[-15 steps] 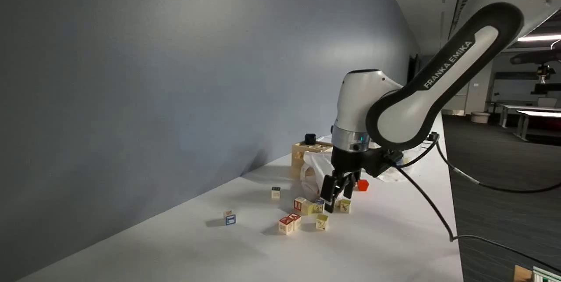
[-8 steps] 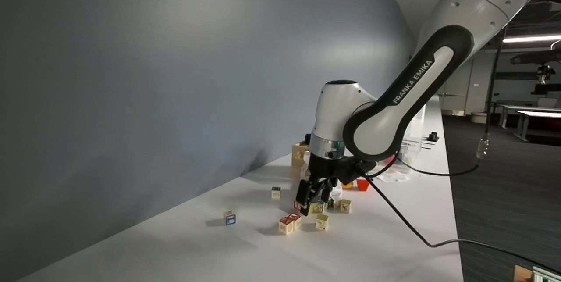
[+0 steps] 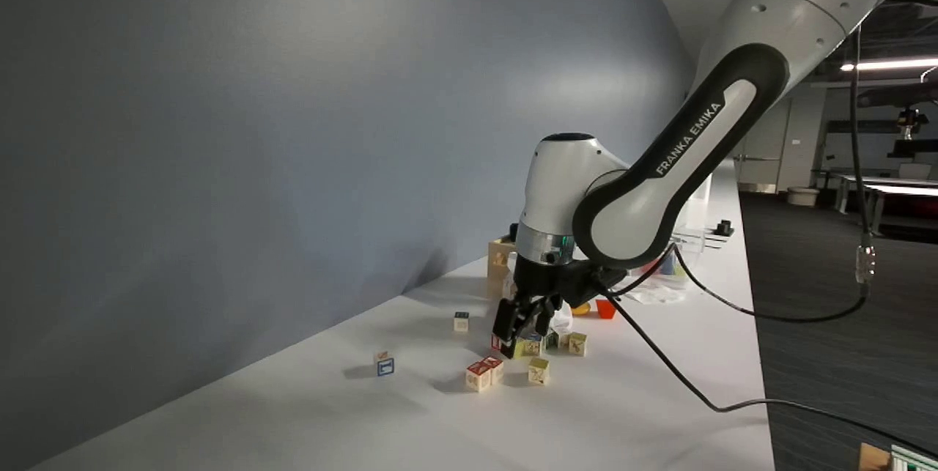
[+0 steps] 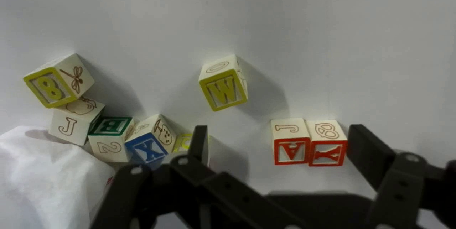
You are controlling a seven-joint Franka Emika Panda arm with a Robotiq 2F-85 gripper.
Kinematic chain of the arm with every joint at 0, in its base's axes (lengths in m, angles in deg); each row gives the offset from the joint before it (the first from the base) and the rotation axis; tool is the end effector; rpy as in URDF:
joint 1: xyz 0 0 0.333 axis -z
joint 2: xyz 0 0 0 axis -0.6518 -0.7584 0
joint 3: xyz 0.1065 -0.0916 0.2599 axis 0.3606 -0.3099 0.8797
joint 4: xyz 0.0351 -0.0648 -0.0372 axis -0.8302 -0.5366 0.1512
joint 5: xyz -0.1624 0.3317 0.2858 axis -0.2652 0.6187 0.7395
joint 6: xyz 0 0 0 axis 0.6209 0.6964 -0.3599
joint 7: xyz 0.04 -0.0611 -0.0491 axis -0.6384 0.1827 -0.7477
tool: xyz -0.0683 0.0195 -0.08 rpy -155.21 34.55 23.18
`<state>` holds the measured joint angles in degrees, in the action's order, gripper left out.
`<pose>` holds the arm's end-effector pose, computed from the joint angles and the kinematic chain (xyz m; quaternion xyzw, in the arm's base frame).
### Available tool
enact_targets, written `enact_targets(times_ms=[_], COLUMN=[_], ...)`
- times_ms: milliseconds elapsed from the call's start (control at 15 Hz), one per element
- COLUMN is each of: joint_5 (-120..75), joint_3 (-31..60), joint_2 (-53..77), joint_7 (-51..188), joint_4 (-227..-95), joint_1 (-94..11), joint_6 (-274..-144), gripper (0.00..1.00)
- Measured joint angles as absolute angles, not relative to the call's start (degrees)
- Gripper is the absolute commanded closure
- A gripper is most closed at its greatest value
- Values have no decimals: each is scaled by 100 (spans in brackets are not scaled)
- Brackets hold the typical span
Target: Pick up two blocks and put them into the carrier bag
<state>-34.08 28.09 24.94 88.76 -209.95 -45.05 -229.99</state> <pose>0.5208 0.1395 0.2071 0.9935 0.0182 0.1101 0.0239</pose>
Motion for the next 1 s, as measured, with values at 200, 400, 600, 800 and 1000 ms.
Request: enact_targets(times_ms=[200, 400, 600, 800, 1000], joint_5=[-3864, -3915, -3852, -3850, -3859], joint_3=[2660, 2539, 2466, 2486, 2481], joint_2=[2282, 1973, 1621, 1297, 1067], joint_7=[9292, 9379, 9375, 9375, 9379], joint_4=[-20748, -20480, -20273, -20093, -19921], joint_1=[-4697, -4854, -4975, -4986, -4995], joint_6=[-23007, -23075, -23454, -23782, -23816], gripper=[0, 0, 0, 0, 0])
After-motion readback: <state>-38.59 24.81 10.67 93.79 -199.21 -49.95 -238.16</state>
